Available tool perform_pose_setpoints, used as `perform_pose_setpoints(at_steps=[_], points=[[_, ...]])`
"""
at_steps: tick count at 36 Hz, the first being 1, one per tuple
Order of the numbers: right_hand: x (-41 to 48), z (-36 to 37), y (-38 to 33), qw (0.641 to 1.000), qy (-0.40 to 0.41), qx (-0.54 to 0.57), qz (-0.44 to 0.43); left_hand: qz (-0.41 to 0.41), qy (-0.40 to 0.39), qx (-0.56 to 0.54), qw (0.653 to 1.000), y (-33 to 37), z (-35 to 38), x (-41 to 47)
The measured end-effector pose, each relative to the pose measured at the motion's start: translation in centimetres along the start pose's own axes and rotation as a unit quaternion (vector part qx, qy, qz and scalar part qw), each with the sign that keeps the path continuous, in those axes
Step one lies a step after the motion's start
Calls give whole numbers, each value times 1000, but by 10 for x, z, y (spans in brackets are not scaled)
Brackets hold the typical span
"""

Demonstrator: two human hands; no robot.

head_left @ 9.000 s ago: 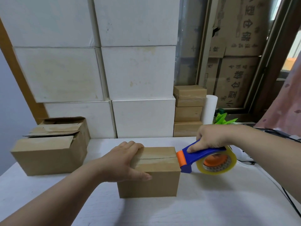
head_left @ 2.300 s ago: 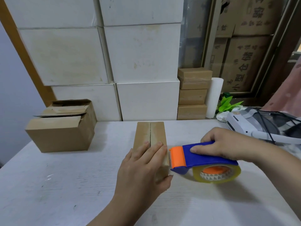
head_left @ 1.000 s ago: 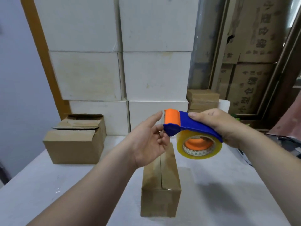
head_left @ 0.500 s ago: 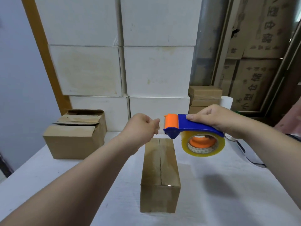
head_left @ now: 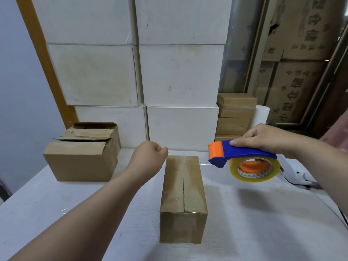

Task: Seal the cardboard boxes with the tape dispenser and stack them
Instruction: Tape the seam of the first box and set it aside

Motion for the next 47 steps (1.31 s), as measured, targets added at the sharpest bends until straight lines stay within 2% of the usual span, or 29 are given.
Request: perform_pose_setpoints(at_steps=[15,25,27,30,32,35,36,37,39,40,41,43,45,47], points=[[13,9,6,1000,-15,-16,15,40,36,38,998,-9,14,1],[23,17,7,999,-26,-11,16,22,32,33,999,-23,23,1],[27,24,10,999,-31,-9,22,12,36,5,999,-25,31,-5],[35,37,15,999,-41,3,30,-31,58,-137,988,-28,43,-13],[38,45,21,998,-42,19,36,-77,45,-217,972,-32,50,-16],[43,51,31,997,-43,44,37,-147,0,-266,953,-41,59,-18],[44,53,34,997,-44,50,38,-147,20,-255,956,-43,57,-17],[45,54,35,997,-45,55,38,-127,63,-217,966,-43,52,-15],[47,56,38,996,-48,61,34,-26,152,-120,981,-29,37,-12],[48,58,39,997,-48,61,31,39,153,-92,983,-15,33,-10],[49,59,40,997,-48,58,29,92,112,-78,986,1,32,-10],[52,61,43,997,-41,57,26,140,-54,-2,989,28,45,-12],[52,61,45,997,-36,60,22,164,-197,152,955,40,61,-17],[51,62,46,997,-37,65,14,171,-247,219,929,39,67,-20]])
Point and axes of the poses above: each hand's wrist, its own x-axis towards the middle knuckle, its own z-axis out of the palm, y = z × x, the point moved 3 cm from there along x, towards the middle knuckle, and after that the axes turned 15 degrees about z, right-handed, at the moved point
